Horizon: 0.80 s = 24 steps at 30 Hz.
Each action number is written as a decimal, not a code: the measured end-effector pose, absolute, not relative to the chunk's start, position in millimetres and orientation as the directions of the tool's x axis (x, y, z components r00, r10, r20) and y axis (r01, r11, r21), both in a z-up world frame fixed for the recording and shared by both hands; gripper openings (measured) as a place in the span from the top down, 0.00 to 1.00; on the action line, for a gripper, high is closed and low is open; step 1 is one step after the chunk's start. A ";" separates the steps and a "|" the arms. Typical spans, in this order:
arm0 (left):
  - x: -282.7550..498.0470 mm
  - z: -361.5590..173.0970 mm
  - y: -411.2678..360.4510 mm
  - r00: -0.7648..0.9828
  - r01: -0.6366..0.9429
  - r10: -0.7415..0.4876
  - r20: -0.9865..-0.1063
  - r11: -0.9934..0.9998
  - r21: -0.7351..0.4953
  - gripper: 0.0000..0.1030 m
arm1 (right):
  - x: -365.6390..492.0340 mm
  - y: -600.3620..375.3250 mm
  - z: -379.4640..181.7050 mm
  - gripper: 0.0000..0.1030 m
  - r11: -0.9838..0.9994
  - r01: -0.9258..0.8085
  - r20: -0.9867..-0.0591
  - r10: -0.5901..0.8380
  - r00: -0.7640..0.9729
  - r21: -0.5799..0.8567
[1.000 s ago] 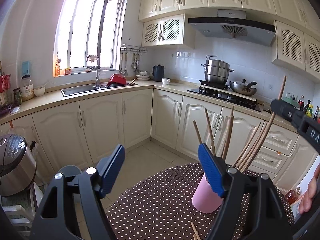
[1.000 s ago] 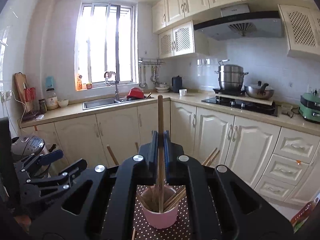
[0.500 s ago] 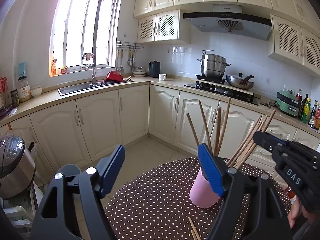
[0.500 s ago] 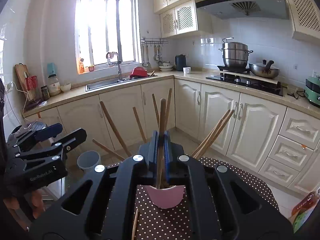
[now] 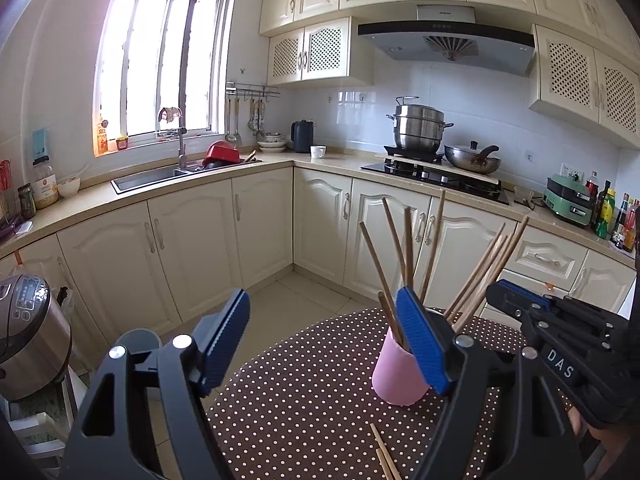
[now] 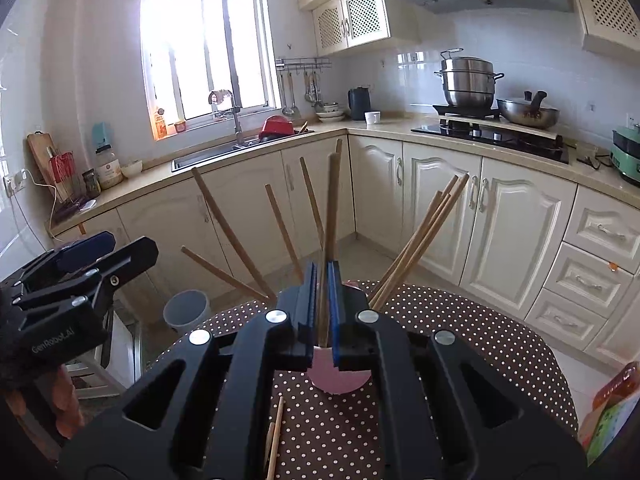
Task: Organize utensils
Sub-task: 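Move the left tool back to the last chopsticks while the right tool returns too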
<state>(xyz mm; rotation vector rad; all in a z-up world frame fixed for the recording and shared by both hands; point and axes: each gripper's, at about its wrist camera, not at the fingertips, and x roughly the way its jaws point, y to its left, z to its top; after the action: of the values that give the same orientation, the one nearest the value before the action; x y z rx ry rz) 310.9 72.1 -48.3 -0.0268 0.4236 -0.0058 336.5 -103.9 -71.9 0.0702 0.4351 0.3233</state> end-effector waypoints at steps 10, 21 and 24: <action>287.0 -43.3 64.7 0.916 0.020 -0.027 -0.401 1.000 -0.021 0.28 | 309.7 -111.6 -61.5 0.59 0.947 -0.291 -0.373 0.321 0.870 0.137; 250.0 -50.6 56.7 0.908 0.045 -0.052 -0.416 0.999 -0.026 0.25 | 270.4 -119.6 -65.7 0.57 0.946 -0.288 -0.374 0.322 0.870 0.146; 240.0 -57.7 53.0 0.899 0.062 -0.066 -0.433 0.998 -0.023 0.24 | 260.6 -119.8 -75.0 0.57 0.946 -0.290 -0.391 0.325 0.861 0.147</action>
<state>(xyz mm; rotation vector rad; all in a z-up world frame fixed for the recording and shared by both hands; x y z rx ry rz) 240.0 53.0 -57.7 -0.0092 0.4481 -0.0658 260.6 -119.8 -75.0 0.0839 0.4248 0.3229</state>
